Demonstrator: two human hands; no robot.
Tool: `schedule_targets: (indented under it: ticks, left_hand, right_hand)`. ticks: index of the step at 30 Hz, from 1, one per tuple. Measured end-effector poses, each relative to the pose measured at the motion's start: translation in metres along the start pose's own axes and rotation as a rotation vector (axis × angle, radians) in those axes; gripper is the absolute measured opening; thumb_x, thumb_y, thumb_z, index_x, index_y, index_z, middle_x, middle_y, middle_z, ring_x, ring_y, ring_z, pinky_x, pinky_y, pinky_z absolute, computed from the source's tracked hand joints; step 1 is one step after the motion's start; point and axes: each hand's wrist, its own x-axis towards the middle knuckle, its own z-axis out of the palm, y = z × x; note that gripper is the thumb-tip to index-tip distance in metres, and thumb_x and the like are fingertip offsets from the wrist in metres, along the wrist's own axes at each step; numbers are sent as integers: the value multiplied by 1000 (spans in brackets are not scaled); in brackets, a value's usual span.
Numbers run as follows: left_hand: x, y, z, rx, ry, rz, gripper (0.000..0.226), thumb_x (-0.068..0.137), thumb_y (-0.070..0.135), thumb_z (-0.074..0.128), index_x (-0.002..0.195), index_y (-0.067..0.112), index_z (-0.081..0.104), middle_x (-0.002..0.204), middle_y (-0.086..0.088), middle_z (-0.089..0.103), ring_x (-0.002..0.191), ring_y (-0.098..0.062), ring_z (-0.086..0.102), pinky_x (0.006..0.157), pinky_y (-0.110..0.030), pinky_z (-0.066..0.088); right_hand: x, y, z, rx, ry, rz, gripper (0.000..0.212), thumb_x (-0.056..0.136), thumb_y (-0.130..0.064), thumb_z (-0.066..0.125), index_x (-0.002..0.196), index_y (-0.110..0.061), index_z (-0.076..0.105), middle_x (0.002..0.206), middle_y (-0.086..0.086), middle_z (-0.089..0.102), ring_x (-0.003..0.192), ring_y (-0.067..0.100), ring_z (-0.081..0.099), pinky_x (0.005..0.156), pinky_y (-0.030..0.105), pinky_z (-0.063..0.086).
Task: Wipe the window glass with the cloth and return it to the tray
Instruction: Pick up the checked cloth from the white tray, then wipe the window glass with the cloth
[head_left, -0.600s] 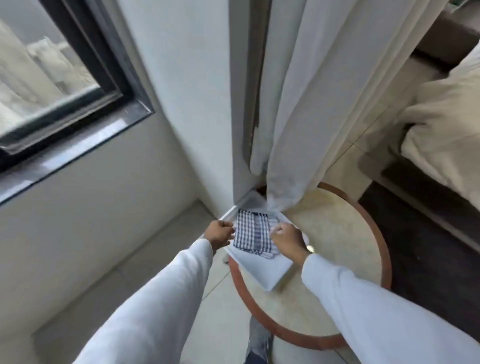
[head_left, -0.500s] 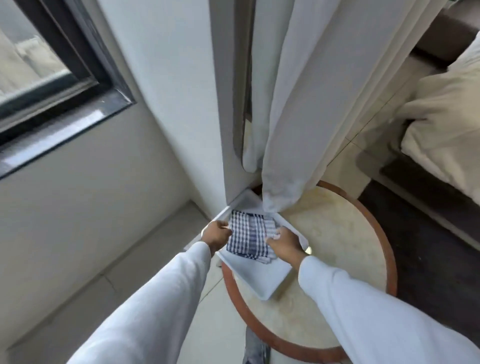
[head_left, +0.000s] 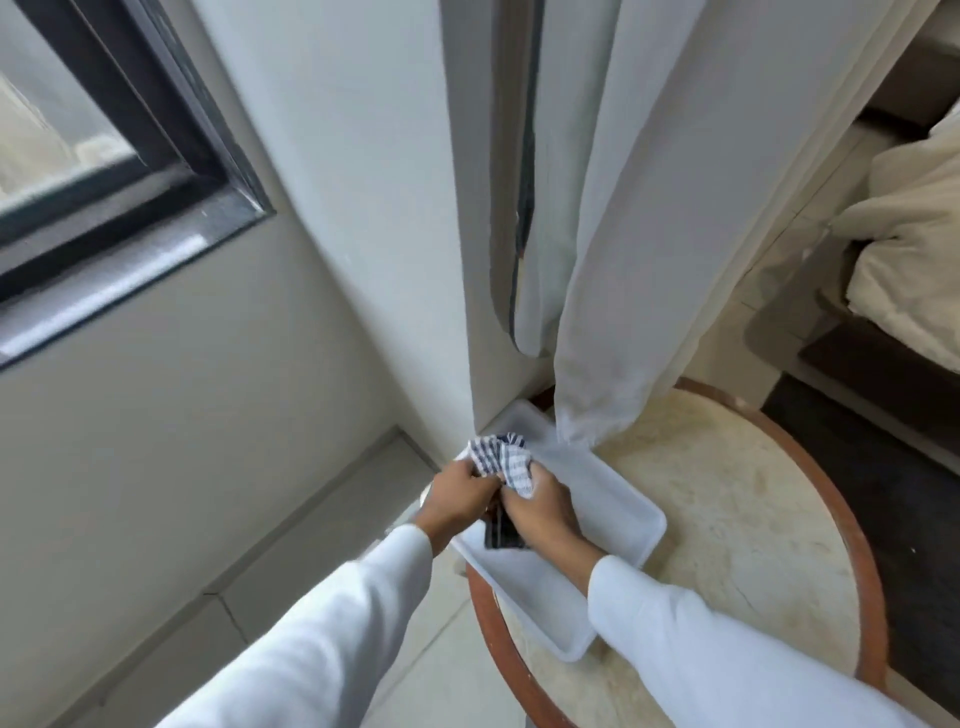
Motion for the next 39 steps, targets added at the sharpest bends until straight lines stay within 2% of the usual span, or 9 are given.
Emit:
schedule_targets:
  ticks: [5, 10, 15, 21, 26, 30, 34, 36, 39]
  left_hand:
    - [-90, 64, -131, -30, 62, 91, 20, 83, 30, 62, 84, 16, 77, 78, -4, 76, 75, -23, 80, 73, -36, 70]
    - [-251, 144, -307, -46, 201, 209, 26, 100, 19, 58, 77, 23, 69, 51, 13, 71, 40, 5, 62, 33, -8, 33]
    - [-433, 189, -456, -179, 412, 522, 26, 108, 6, 53, 94, 23, 67, 74, 9, 69, 49, 8, 66, 41, -6, 39]
    - [-565, 197, -571, -391, 748, 890, 22, 103, -12, 59, 116, 0, 71, 98, -11, 73, 71, -5, 71, 57, -8, 52]
    - [-613, 176, -640, -550, 898, 914, 13, 100, 12, 73, 97, 24, 77, 94, 5, 83, 87, -6, 77, 73, -28, 51]
    - [-626, 151, -699, -398, 1157, 884, 17, 106, 19, 66, 106, 31, 76, 94, 15, 83, 92, 1, 77, 75, -27, 50]
    - [-619, 128, -765, 209, 2034, 647, 41, 105, 15, 60, 146, 16, 64, 141, -5, 71, 136, -28, 63, 111, -39, 54]
    - [-615, 122, -797, 431, 2186, 608, 50, 108, 16, 56, 158, 9, 55, 164, -11, 57, 158, -34, 49, 127, -43, 43]
    - [-609, 115, -826, 604, 2197, 476, 59, 116, 33, 44, 173, 18, 34, 185, -6, 25, 173, -27, 21, 137, -45, 24]
  right_hand:
    - [-64, -141, -4, -29, -89, -249, 32, 97, -25, 64, 129, -23, 63, 128, 10, 79, 120, 35, 73, 92, 38, 58]
    - [-180, -333, -33, -19, -93, -586, 18, 100, -33, 67, 115, -31, 57, 101, -5, 81, 89, 20, 77, 68, 33, 54]
    - [-323, -520, -56, 69, -149, -991, 35, 103, -16, 74, 119, -43, 60, 102, -31, 80, 85, -10, 78, 69, 5, 56]
    - [-459, -691, -42, 224, -384, -1361, 34, 99, -15, 76, 127, -34, 71, 111, 3, 86, 101, 23, 85, 86, 41, 71]
    - [-514, -763, 21, 81, -433, -1586, 38, 93, -27, 80, 131, -29, 79, 106, -4, 85, 92, 16, 79, 84, 46, 66]
    - [-524, -802, 71, 305, -397, -1522, 32, 95, -17, 63, 118, -27, 82, 102, 13, 83, 98, 43, 79, 79, 67, 66]
    - [-526, -854, 96, 549, 109, -1743, 51, 102, 0, 55, 140, -27, 76, 137, -5, 78, 128, 10, 72, 101, 26, 63]
    - [-524, -881, 111, 410, 313, -1944, 68, 96, 10, 52, 156, -18, 63, 169, 1, 50, 162, 20, 45, 133, 33, 40]
    - [-513, -900, 146, 43, 508, -2108, 65, 103, 1, 60, 165, -13, 49, 178, 10, 38, 170, 33, 28, 141, 54, 19]
